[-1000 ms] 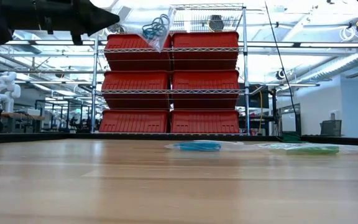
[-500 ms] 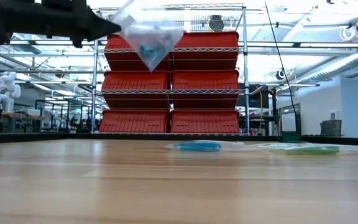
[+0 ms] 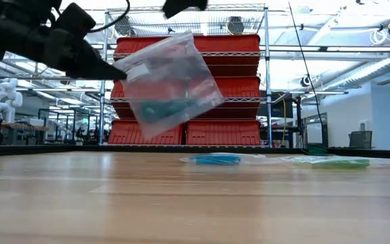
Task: Sort rubber bands
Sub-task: Close the left zip lock bag
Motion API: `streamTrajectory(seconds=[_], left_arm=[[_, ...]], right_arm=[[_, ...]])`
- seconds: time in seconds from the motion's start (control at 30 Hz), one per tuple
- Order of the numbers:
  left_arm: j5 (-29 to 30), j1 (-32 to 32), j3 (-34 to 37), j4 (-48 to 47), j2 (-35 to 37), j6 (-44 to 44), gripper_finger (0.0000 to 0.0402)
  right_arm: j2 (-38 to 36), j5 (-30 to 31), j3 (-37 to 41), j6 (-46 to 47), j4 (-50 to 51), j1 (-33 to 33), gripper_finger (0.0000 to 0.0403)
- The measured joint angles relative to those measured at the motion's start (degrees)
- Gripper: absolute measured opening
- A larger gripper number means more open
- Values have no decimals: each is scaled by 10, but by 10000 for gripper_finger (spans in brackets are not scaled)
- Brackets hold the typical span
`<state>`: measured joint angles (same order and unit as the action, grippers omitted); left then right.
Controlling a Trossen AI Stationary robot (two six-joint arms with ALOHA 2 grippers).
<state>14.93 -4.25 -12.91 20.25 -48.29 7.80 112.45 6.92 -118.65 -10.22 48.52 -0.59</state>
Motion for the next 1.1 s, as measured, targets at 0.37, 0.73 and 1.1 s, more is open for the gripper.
streamTrajectory(seconds=[0.37,0.73,1.1], left_arm=[[-2,0,0,-21,0,-1,0],[-2,0,0,-24,0,-2,0],[-1,0,0,-23,0,-9,0]], right_arm=[[133,-25,0,-7,-126,13,128],[141,-23,0,-2,-146,4,103],[153,-26,0,19,-143,1,67]])
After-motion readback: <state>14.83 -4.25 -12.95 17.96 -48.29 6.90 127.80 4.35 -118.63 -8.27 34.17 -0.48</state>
